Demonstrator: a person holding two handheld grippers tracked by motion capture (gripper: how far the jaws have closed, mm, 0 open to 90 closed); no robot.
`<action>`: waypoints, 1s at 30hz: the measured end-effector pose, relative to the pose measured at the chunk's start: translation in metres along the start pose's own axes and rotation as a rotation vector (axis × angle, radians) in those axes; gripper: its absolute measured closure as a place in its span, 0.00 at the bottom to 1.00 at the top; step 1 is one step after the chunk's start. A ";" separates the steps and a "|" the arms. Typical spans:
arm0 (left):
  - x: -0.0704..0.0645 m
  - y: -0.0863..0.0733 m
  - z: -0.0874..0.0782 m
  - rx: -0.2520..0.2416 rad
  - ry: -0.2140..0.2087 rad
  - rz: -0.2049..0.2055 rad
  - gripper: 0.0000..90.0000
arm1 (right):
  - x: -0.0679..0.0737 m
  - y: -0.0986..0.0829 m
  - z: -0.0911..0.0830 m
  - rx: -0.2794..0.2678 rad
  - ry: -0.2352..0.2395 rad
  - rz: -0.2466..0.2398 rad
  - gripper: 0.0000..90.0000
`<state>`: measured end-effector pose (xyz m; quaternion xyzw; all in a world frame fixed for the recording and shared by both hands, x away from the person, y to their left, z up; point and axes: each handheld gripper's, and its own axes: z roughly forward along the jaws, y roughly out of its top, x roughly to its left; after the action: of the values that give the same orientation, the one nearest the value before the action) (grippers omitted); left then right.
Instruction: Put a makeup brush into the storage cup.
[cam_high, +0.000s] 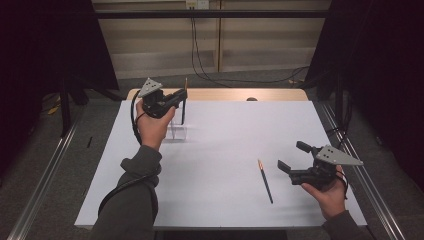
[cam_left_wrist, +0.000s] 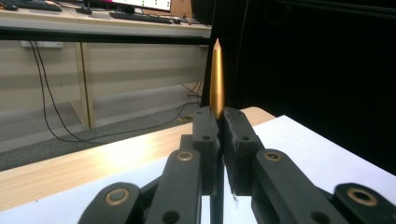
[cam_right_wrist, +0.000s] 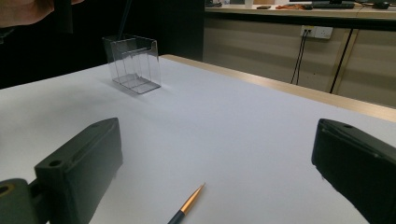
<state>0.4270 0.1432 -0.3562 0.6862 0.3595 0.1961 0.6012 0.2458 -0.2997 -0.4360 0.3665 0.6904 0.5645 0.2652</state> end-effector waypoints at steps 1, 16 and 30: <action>-0.001 0.001 0.000 -0.007 0.008 -0.011 0.93 | 0.000 0.000 0.000 0.002 0.000 -0.003 0.02; 0.007 0.002 0.004 -0.023 0.043 -0.001 0.93 | -0.001 -0.001 0.000 0.001 -0.004 0.006 0.02; 0.014 -0.002 0.010 -0.026 0.067 0.009 0.93 | -0.003 -0.002 0.000 0.002 -0.004 0.003 0.02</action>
<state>0.4429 0.1468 -0.3621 0.6730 0.3740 0.2264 0.5967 0.2473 -0.3022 -0.4378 0.3689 0.6898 0.5637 0.2652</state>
